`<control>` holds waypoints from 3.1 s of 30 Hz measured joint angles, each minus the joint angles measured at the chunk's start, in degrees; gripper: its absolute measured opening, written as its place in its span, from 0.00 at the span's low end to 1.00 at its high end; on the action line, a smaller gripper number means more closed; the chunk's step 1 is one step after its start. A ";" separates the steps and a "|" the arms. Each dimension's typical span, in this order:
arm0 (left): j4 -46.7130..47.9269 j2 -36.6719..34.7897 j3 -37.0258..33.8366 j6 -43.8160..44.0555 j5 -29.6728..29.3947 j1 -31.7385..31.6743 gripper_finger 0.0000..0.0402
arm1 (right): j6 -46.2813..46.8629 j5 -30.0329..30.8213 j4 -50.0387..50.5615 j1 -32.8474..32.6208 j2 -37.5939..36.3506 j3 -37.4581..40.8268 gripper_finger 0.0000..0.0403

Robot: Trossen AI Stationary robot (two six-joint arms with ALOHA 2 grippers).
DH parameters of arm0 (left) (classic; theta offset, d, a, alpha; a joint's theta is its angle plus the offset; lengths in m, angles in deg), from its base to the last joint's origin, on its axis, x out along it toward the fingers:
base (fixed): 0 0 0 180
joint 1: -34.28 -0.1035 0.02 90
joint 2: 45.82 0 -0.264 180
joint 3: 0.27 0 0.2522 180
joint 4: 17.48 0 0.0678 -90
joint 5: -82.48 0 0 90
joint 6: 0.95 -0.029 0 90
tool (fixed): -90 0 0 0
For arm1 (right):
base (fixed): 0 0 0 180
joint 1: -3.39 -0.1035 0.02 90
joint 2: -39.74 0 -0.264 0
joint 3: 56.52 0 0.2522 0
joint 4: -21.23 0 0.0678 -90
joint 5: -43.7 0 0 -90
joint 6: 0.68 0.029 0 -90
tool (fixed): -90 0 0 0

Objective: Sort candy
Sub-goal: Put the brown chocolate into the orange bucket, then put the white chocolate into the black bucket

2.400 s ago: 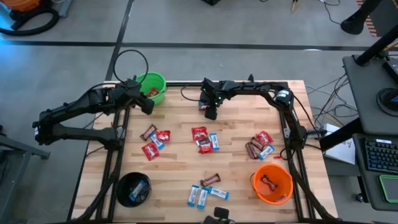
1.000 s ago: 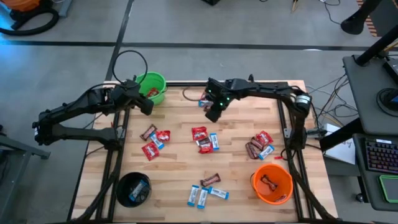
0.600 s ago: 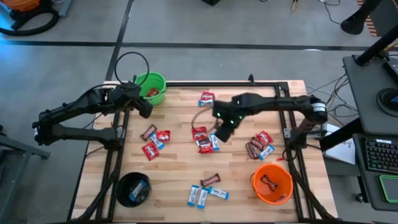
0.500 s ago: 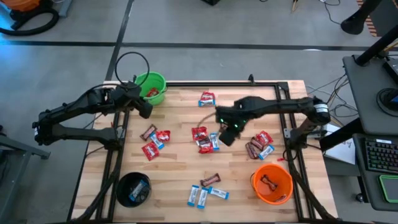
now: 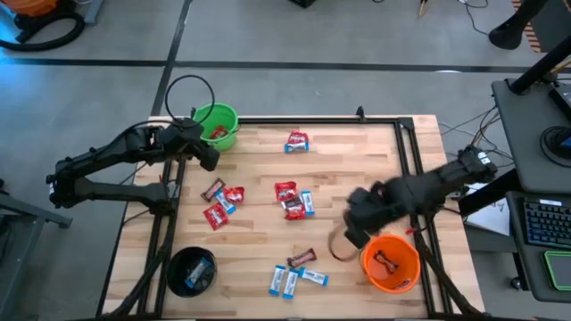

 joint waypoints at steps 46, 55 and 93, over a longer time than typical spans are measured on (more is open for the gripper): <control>-5.50 0.02 0.00 3.47 5.50 3.46 0.26 | -6.81 13.20 -0.06 -1.67 2.08 6.87 0.35; -3.84 0.00 0.00 2.07 5.50 3.46 0.26 | -29.89 15.41 -19.80 21.46 2.08 13.44 0.31; -8.86 -0.17 0.02 -4.55 1.35 -6.98 0.26 | -89.46 7.34 -32.21 46.38 36.00 -14.04 0.33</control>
